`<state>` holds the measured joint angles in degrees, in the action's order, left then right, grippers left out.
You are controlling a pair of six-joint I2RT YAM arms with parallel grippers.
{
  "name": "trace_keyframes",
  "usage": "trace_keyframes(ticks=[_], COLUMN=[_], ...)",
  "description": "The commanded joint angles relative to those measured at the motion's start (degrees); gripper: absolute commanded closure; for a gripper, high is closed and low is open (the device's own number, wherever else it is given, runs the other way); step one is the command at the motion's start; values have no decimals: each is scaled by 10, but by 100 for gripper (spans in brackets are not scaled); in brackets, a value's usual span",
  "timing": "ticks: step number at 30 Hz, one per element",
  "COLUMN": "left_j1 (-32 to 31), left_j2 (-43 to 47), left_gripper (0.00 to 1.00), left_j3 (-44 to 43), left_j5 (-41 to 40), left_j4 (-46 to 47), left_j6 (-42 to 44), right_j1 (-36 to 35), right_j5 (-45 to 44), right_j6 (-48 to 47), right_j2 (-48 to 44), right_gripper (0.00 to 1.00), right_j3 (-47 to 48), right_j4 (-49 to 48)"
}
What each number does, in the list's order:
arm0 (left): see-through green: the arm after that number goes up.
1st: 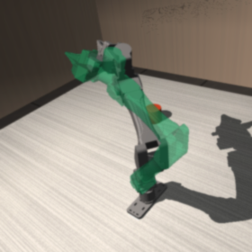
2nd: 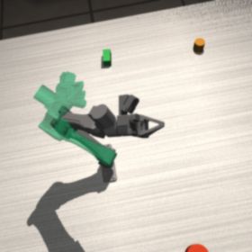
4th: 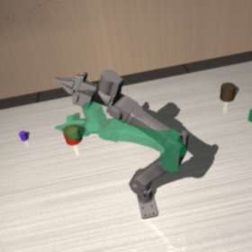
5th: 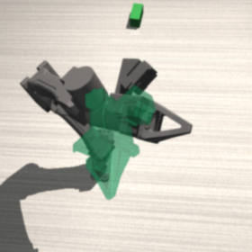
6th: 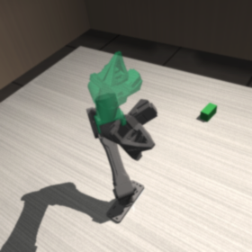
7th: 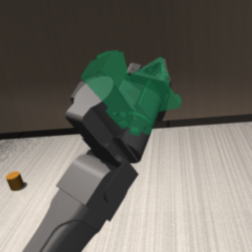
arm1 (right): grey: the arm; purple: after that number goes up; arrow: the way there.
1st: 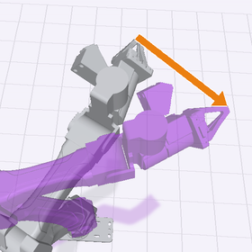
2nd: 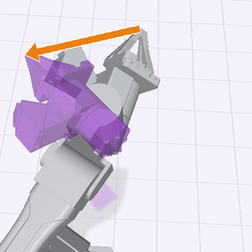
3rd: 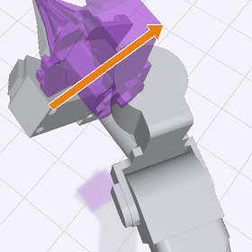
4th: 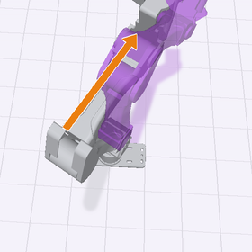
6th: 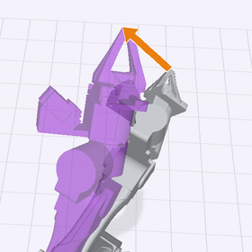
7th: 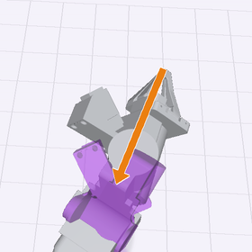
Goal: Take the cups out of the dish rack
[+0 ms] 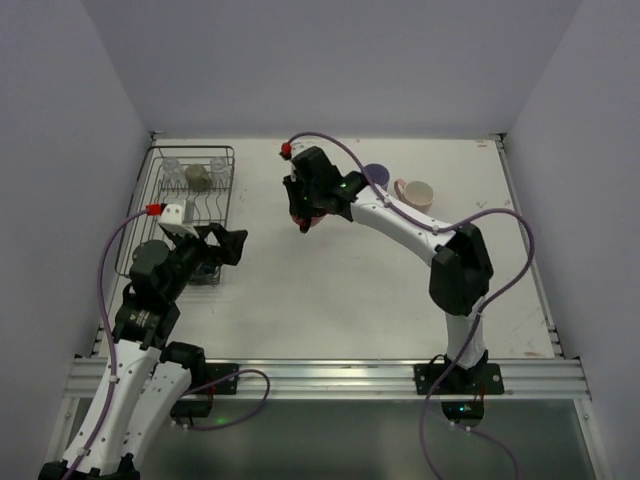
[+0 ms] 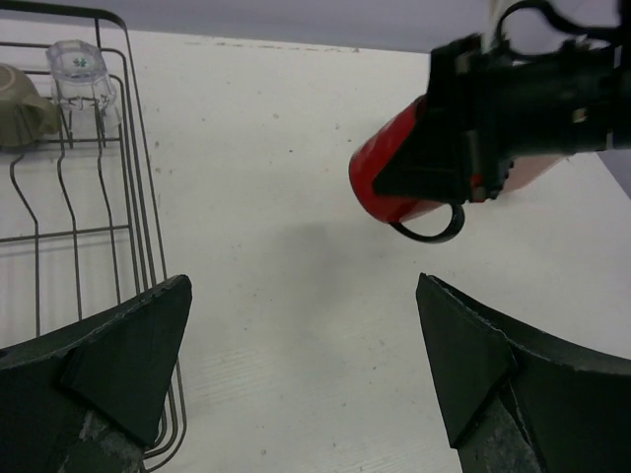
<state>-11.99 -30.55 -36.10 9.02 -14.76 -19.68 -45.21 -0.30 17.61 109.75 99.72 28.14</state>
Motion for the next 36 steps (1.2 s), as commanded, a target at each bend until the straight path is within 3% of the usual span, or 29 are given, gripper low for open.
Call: trace_keyframes(ticks=[1, 9, 21, 24, 28, 34, 35, 36], left_j1=[1, 1, 1, 1, 1, 1, 2, 2], left_j2=[2, -17, -46, -57, -76, -119, -123, -124], left_gripper=[0, 0, 0, 0, 0, 0, 0, 0], left_j3=[-6, -10, -18, -24, -26, -35, -36, -36], left_j5=[-42, -88, -224, -271, -311, -357, -368, -373], left_j4=[-5, -27, -110, -147, -176, -185, -186, -182], left_j6=[19, 16, -34, -70, -116, -142, -149, -151], right_j1=[1, 12, 43, 45, 48, 49, 49, 49], right_j5=[-52, -89, -105, -100, -91, -81, -77, -72], right_j6=[-85, -136, -160, -160, -158, -146, -144, -143], right_j2=[57, 185, 228, 216, 196, 164, 156, 137], right_gripper=[100, 100, 100, 95, 78, 61, 43, 37], right_j3=[88, 195, 180, 158, 135, 110, 102, 99], right_j4=[94, 107, 74, 55, 40, 33, 33, 33])
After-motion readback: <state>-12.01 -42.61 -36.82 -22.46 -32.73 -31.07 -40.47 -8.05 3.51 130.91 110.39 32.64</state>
